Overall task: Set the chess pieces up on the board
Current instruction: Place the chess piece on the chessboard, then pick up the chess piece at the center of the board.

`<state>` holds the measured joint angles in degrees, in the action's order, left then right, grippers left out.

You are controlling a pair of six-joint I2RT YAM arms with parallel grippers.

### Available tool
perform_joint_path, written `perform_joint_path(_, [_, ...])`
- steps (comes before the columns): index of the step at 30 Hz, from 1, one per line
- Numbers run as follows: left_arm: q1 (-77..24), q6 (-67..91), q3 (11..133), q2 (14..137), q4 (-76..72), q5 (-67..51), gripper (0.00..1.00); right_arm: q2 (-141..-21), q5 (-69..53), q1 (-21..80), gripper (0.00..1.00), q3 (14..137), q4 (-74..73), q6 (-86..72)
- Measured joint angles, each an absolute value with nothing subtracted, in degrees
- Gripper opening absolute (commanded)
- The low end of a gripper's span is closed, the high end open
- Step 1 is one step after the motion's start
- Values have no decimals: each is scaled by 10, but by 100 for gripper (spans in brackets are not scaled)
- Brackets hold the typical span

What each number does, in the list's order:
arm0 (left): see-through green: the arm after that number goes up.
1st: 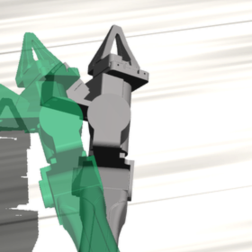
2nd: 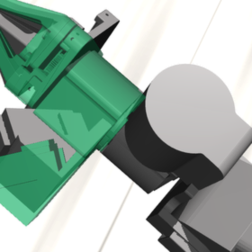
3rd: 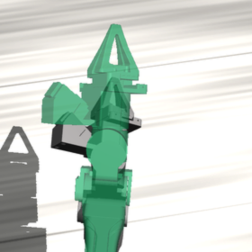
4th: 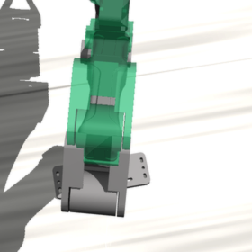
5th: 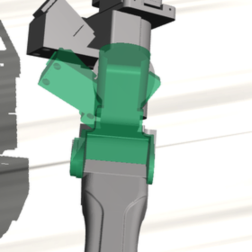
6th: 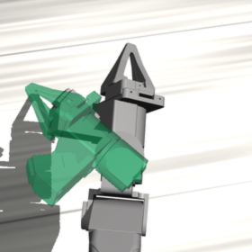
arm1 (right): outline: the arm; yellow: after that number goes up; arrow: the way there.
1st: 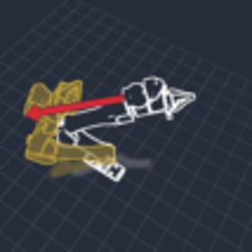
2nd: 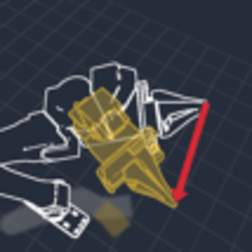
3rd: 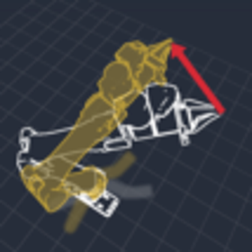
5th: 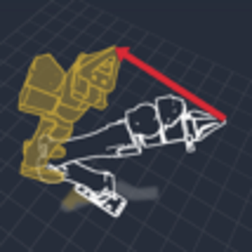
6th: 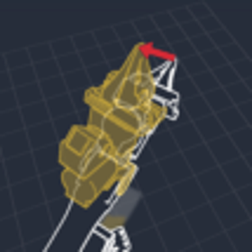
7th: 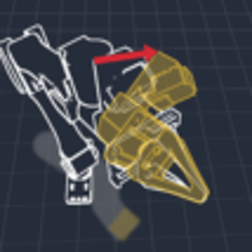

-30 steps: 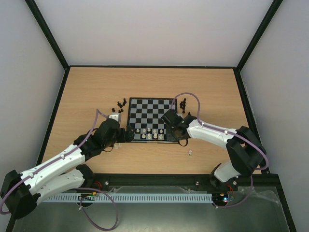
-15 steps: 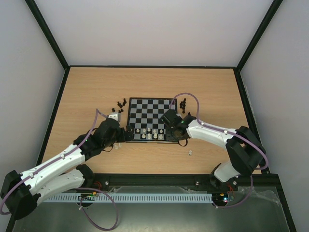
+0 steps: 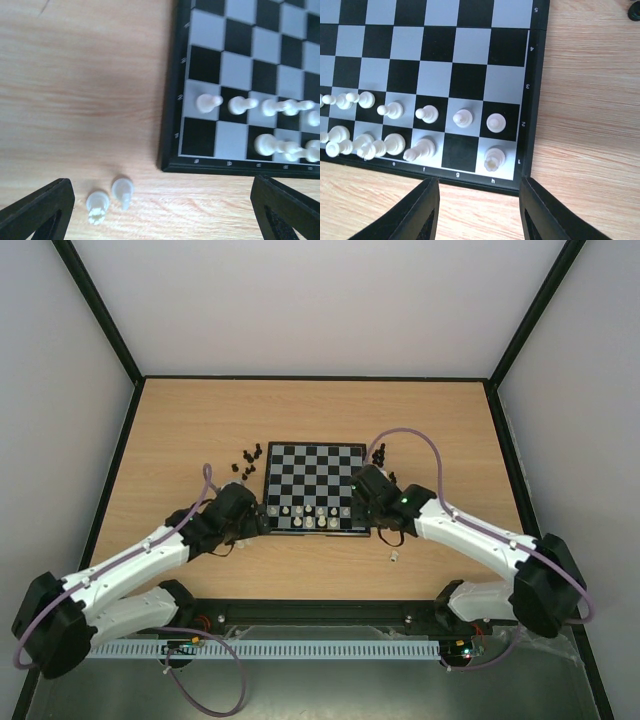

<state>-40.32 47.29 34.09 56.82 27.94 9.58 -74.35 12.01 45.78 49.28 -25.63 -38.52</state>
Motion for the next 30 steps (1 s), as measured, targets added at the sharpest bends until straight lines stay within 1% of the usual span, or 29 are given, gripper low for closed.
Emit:
perform_joint_path(3, [-402,502,344,589,304,94,100,-710,118,458,45,475,-256,-379])
perform_joint_path(7, [-402,546,344,575,327,86,98,-675,109,458,45,446,-255,-368])
perform_joint_path(8, [-402,556,344,569,331,83,95,-665,104,458,45,438,-254,-364])
perform_joint_path(12, [-402,584,344,558,343,73,71,-639,79,458,45,426,-253,-353])
perform_joint_path(13, [-402,585,344,558,346,70,68,-634,72,458,45,426,-252,-349])
perform_joint_path(17, [-402,593,344,574,350,69,57,-624,48,458,45,426,-241,-339])
perform_joint_path(21, [-402,583,345,639,351,76,46,-615,28,458,45,422,-232,-332])
perform_joint_path(25, [-402,566,352,699,349,82,44,-601,15,458,45,420,-229,-327])
perform_joint_path(30, [-402,537,380,749,339,89,44,-597,6,458,45,419,-227,-323])
